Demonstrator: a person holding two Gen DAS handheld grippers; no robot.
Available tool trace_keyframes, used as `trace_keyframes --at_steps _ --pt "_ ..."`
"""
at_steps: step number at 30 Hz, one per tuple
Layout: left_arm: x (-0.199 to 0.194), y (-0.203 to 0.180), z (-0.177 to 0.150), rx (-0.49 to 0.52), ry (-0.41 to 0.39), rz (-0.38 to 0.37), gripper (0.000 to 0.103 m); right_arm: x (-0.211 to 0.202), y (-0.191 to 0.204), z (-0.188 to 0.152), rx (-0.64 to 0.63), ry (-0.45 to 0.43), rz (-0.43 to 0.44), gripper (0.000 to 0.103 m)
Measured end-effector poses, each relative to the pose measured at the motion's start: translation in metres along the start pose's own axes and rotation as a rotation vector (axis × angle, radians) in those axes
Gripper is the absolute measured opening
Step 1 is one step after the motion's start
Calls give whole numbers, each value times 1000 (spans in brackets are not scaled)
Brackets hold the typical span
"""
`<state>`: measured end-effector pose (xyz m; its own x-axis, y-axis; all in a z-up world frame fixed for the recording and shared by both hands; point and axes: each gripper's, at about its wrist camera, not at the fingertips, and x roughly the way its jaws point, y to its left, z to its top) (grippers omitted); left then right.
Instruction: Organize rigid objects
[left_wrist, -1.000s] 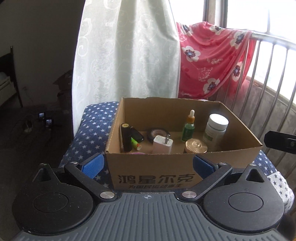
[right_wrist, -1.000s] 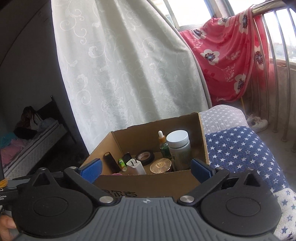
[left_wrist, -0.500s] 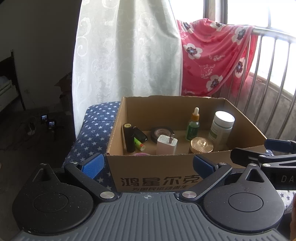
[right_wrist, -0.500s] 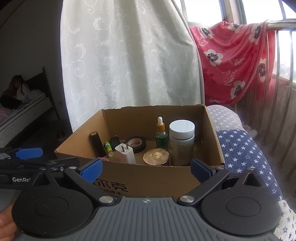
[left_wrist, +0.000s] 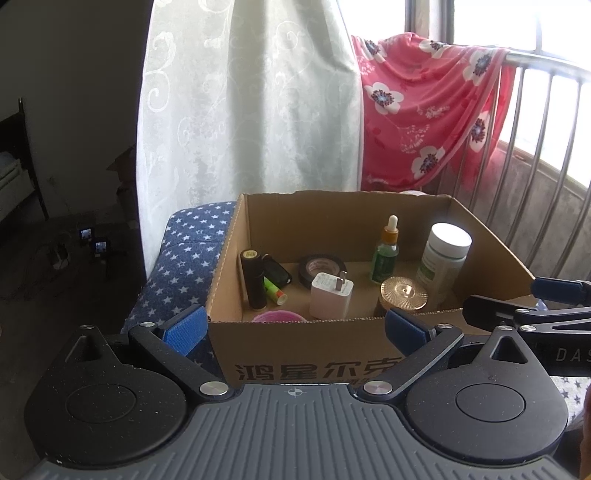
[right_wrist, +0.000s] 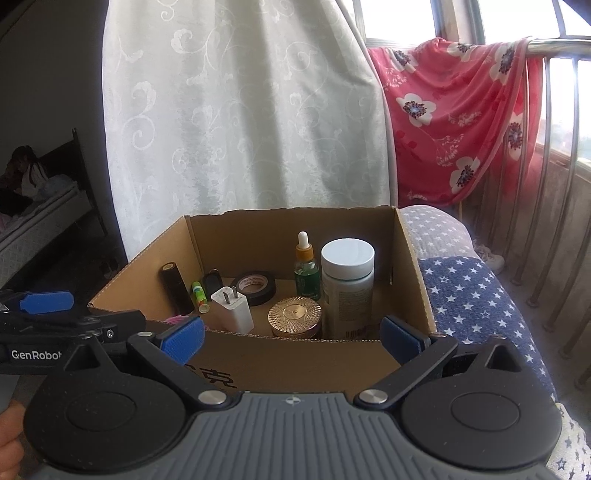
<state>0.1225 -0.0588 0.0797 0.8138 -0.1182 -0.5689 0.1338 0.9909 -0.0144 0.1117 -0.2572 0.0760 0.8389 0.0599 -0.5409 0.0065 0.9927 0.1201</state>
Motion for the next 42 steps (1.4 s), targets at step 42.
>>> trace_keyframes --at_steps 42 --pt "-2 -6 -2 10 7 1 101 1 -6 -3 18 18 -4 103"
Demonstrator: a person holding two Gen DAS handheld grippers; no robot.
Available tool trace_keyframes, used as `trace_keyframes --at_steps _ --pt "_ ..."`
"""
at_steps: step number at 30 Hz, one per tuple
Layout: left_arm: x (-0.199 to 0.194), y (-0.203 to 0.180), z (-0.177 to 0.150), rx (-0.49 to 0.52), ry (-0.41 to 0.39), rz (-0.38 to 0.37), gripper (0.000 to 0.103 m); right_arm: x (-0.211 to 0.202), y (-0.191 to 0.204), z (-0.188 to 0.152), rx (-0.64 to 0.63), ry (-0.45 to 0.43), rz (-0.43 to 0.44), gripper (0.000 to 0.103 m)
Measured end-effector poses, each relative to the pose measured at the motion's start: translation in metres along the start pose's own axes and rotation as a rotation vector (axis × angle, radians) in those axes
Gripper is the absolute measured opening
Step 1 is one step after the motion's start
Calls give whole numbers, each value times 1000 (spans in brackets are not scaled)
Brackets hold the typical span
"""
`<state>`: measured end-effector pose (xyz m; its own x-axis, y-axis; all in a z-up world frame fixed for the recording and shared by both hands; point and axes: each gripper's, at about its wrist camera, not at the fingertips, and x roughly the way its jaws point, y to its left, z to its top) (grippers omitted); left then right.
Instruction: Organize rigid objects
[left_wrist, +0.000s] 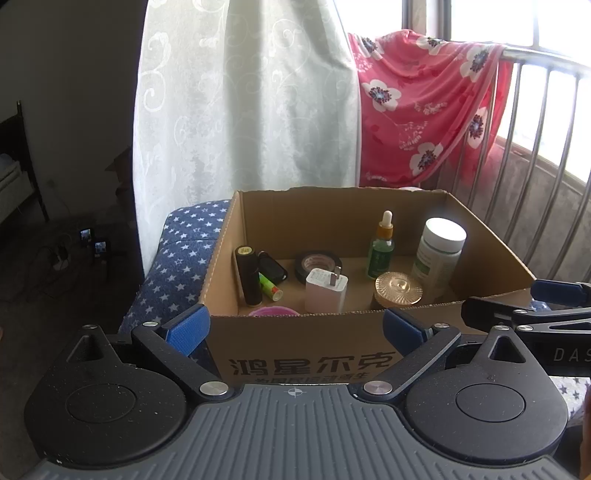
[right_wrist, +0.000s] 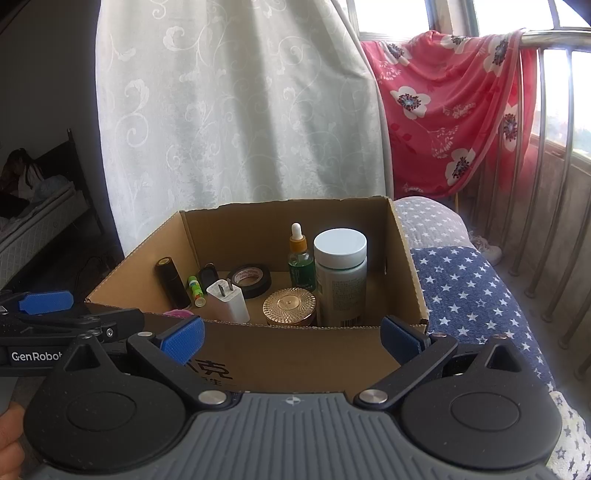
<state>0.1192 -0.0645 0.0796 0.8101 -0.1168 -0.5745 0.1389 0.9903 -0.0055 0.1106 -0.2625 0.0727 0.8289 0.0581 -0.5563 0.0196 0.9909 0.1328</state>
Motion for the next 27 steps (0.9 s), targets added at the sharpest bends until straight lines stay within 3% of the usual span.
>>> trace_keyframes --at_steps 27 --pt "-1 0 0 -1 -1 -1 100 -4 0 1 8 6 4 103"
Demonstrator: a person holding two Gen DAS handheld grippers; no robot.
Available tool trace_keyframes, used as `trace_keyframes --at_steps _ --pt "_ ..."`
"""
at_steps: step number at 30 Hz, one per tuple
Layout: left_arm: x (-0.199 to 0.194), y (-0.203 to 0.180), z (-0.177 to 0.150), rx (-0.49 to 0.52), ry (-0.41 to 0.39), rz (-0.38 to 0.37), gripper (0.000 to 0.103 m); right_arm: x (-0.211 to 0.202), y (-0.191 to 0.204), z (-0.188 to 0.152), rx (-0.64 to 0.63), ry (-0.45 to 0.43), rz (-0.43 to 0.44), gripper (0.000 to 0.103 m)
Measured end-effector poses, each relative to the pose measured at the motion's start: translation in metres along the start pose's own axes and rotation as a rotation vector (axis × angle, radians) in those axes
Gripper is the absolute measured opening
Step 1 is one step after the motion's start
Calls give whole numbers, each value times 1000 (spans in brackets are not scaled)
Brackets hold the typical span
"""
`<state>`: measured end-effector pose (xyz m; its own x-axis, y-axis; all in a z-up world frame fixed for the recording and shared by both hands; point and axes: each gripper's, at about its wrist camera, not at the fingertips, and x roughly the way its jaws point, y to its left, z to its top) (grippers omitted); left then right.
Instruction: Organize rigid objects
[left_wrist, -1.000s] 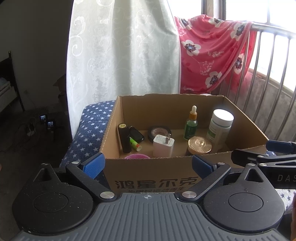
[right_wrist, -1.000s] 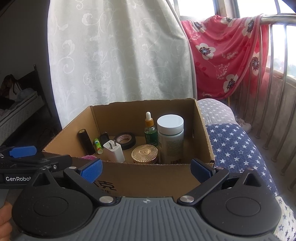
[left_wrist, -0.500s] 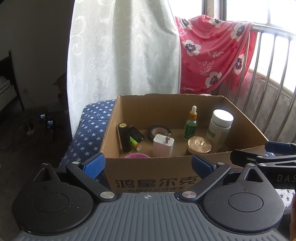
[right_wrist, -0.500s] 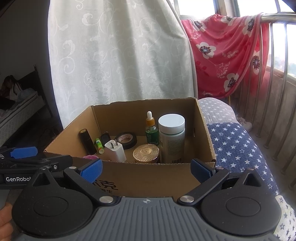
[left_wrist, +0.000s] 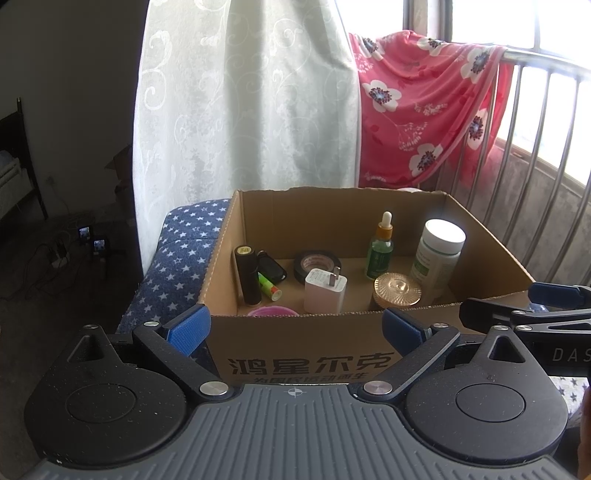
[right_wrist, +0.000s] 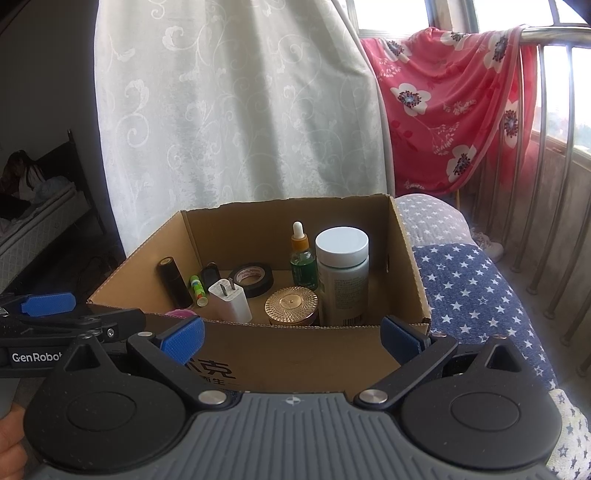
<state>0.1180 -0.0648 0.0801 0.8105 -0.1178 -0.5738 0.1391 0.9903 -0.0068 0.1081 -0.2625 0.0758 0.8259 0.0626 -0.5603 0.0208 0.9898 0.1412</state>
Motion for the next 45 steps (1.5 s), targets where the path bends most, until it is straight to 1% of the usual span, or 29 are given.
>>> trace_keyframes --at_steps 45 --pt "-2 -3 1 1 -1 0 98 -2 2 1 -1 4 6 103"
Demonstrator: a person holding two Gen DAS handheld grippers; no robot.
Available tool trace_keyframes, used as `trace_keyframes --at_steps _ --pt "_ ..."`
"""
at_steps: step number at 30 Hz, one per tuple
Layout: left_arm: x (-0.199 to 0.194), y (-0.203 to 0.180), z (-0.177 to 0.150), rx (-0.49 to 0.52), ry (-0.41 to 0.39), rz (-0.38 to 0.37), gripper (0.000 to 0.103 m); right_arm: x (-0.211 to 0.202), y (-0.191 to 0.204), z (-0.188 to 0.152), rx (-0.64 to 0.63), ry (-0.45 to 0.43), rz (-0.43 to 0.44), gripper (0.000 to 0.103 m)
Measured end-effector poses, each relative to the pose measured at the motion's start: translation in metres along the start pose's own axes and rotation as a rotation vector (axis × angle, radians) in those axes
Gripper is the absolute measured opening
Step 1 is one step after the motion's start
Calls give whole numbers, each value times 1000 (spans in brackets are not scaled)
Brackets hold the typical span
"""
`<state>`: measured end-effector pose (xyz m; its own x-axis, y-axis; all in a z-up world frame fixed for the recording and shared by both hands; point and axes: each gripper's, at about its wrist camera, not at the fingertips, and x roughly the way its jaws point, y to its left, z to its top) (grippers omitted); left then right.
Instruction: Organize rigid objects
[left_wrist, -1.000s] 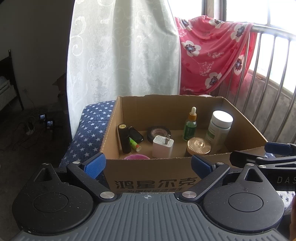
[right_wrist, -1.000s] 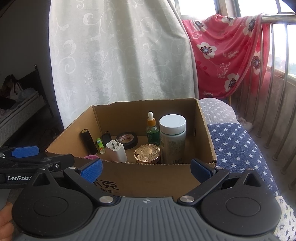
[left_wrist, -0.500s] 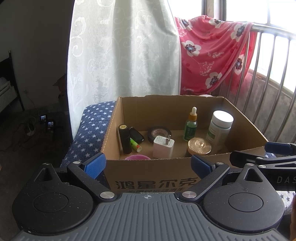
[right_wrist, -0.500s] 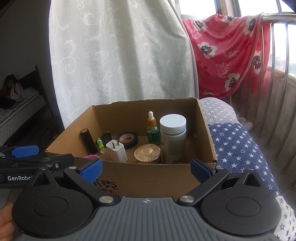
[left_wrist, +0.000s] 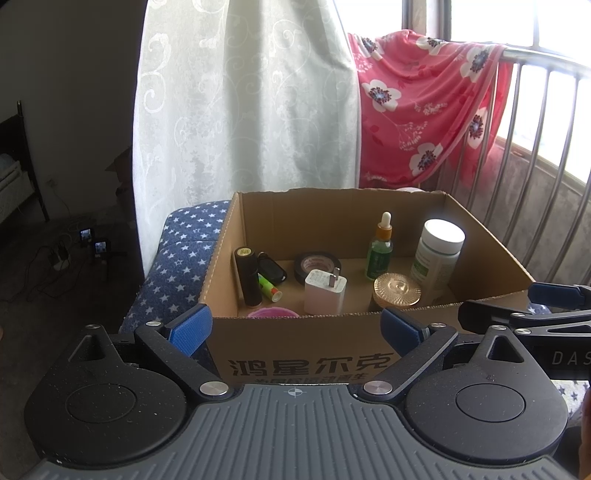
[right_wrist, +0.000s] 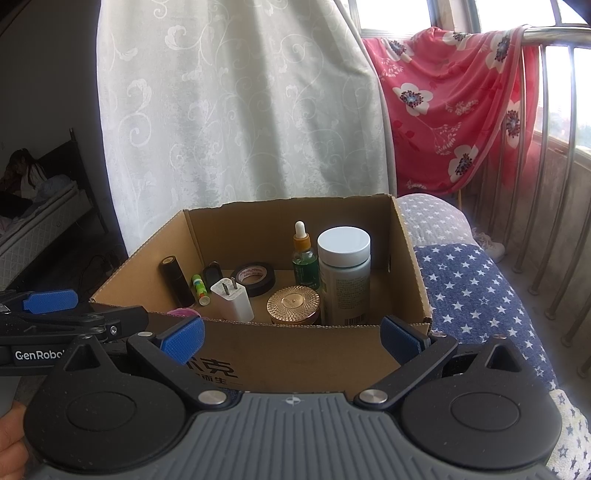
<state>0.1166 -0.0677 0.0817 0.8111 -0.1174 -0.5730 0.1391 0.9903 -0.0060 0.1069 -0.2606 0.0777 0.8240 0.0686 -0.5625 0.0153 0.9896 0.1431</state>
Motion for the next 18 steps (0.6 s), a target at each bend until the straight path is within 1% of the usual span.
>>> trace_keyframes --at_steps 18 --pt "-1 -1 0 0 0 1 98 0 -1 0 1 0 1 103"
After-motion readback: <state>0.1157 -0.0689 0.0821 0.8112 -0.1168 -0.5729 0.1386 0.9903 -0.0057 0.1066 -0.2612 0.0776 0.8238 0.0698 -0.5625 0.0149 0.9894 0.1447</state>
